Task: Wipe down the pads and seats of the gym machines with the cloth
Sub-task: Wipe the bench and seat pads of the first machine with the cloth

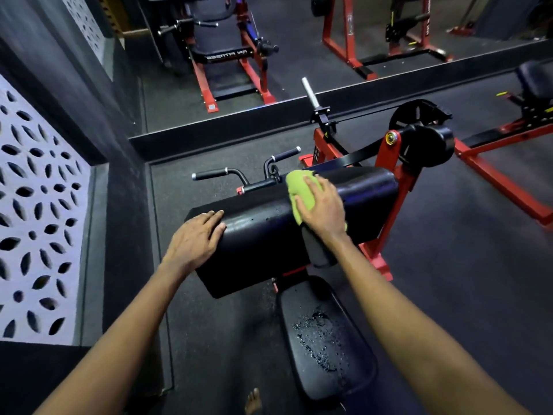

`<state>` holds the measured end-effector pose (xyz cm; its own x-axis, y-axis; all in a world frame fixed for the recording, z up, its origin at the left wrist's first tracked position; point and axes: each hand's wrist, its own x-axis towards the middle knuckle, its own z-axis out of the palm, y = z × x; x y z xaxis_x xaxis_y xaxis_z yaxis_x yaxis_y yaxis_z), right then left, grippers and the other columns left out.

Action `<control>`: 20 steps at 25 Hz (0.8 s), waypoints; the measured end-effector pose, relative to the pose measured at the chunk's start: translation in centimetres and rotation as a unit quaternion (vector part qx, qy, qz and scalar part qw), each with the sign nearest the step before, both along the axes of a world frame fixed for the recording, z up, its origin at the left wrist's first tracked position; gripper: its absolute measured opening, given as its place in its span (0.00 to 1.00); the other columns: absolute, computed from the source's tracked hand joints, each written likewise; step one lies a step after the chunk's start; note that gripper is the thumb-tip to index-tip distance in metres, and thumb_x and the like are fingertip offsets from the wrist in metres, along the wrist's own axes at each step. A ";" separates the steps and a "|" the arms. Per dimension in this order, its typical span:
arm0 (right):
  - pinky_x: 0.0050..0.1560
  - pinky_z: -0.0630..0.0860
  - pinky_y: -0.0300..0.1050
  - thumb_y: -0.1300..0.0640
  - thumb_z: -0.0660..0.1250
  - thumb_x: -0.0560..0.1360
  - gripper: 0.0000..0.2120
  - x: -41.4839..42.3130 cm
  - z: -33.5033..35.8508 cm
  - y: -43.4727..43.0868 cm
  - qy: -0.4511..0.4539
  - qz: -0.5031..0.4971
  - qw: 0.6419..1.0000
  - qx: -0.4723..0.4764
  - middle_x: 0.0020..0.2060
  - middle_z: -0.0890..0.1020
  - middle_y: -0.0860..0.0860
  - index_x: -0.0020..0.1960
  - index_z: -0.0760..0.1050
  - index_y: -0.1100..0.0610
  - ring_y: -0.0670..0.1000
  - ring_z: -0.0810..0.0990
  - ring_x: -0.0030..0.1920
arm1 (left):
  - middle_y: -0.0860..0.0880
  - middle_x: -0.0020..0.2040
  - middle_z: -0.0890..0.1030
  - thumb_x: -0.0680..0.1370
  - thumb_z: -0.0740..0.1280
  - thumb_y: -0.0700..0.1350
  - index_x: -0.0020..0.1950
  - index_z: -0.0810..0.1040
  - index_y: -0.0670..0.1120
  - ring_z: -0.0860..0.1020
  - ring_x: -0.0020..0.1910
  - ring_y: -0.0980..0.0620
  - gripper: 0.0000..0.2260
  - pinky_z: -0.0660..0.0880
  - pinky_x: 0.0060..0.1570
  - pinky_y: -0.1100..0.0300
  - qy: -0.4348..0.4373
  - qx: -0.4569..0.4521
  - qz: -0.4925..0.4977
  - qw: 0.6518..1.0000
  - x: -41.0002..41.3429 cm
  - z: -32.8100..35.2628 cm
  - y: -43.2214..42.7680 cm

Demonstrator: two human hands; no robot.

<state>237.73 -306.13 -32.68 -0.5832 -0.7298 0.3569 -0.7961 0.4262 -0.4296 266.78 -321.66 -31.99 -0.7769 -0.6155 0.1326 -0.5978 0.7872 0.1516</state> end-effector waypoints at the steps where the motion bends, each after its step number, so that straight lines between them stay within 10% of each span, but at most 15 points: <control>1: 0.68 0.72 0.58 0.42 0.65 0.77 0.27 -0.6 0.2 -0.1 -0.024 -0.042 0.999 -0.008 0.70 0.74 0.56 0.74 0.72 0.50 0.59 0.72 0.69 | 0.45 0.71 0.76 0.83 0.49 0.61 0.75 0.70 0.49 0.73 0.70 0.45 0.27 0.69 0.70 0.49 -0.003 -0.003 0.003 1.000 1.0 -0.3 -0.8; 5: 0.73 0.67 0.58 0.42 0.64 0.76 0.28 5.3 0.9 -2.3 -0.060 -0.126 0.990 -0.008 0.73 0.72 0.54 0.74 0.72 0.49 0.59 0.68 0.73 | 0.46 0.67 0.79 0.84 0.48 0.58 0.71 0.75 0.50 0.76 0.65 0.44 0.25 0.69 0.66 0.47 0.055 0.012 0.023 0.998 1.8 -2.2 -1.3; 9: 0.73 0.65 0.54 0.41 0.62 0.77 0.28 15.4 -0.1 -2.9 -0.020 0.012 1.000 0.003 0.73 0.71 0.53 0.75 0.70 0.47 0.58 0.67 0.74 | 0.44 0.64 0.80 0.83 0.53 0.51 0.67 0.78 0.43 0.75 0.63 0.44 0.21 0.67 0.66 0.49 0.163 0.087 0.034 0.982 2.0 -2.3 -1.2; 20: 0.69 0.68 0.58 0.37 0.58 0.75 0.26 10.6 2.8 -6.4 0.018 -0.089 0.992 0.089 0.65 0.78 0.56 0.65 0.78 0.51 0.59 0.73 0.66 | 0.44 0.58 0.79 0.83 0.54 0.49 0.62 0.77 0.43 0.76 0.59 0.45 0.17 0.70 0.64 0.46 0.262 0.171 0.046 0.949 3.0 -3.4 -1.7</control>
